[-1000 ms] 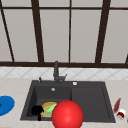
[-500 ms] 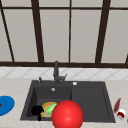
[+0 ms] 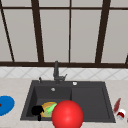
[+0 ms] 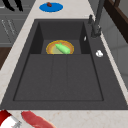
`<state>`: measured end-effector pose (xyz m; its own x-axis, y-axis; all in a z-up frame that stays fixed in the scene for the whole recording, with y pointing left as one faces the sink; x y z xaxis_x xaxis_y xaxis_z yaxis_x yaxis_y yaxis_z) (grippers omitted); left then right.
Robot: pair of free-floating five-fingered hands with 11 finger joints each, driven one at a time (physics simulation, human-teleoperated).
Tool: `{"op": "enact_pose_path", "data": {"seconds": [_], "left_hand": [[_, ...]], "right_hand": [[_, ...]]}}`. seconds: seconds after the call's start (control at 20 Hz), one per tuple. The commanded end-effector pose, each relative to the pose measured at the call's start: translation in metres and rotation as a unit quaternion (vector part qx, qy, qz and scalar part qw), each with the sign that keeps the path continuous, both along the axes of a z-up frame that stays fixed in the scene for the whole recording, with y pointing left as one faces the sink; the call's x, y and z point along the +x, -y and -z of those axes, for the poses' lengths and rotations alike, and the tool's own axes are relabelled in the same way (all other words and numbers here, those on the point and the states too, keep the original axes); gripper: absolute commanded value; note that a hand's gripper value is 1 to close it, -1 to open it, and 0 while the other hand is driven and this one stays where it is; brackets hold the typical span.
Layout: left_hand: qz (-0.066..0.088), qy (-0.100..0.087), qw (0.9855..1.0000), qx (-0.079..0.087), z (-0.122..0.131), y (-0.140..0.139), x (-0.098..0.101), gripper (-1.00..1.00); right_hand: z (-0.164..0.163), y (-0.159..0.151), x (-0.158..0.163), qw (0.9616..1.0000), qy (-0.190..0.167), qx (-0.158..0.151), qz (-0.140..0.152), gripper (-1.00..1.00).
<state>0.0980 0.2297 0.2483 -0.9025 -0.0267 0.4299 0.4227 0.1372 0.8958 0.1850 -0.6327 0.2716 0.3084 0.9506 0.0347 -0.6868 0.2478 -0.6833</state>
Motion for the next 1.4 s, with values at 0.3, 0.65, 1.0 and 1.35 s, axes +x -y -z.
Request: {"op": "enact_pose_path", "data": {"seconds": [0.3,0.65,1.0,1.35], "left_hand": [[0.0,0.0,1.0,0.0,0.0,0.0,0.0,0.0],[0.0,0.0,1.0,0.0,0.0,0.0,0.0,0.0],[0.0,0.0,1.0,0.0,0.0,0.0,0.0,0.0],[0.0,0.0,1.0,0.0,0.0,0.0,0.0,0.0]], "right_hand": [[0.002,0.001,-0.003,0.9994,-0.009,-0.023,0.025,-1.0],[-0.018,-0.008,-0.005,0.9939,-0.005,-0.035,0.104,-1.0],[-0.041,-0.01,-0.015,0.9903,-0.024,-0.05,0.127,-1.0],[-0.054,-0.024,-0.051,0.9922,-0.029,-0.055,0.108,-1.0]]}}
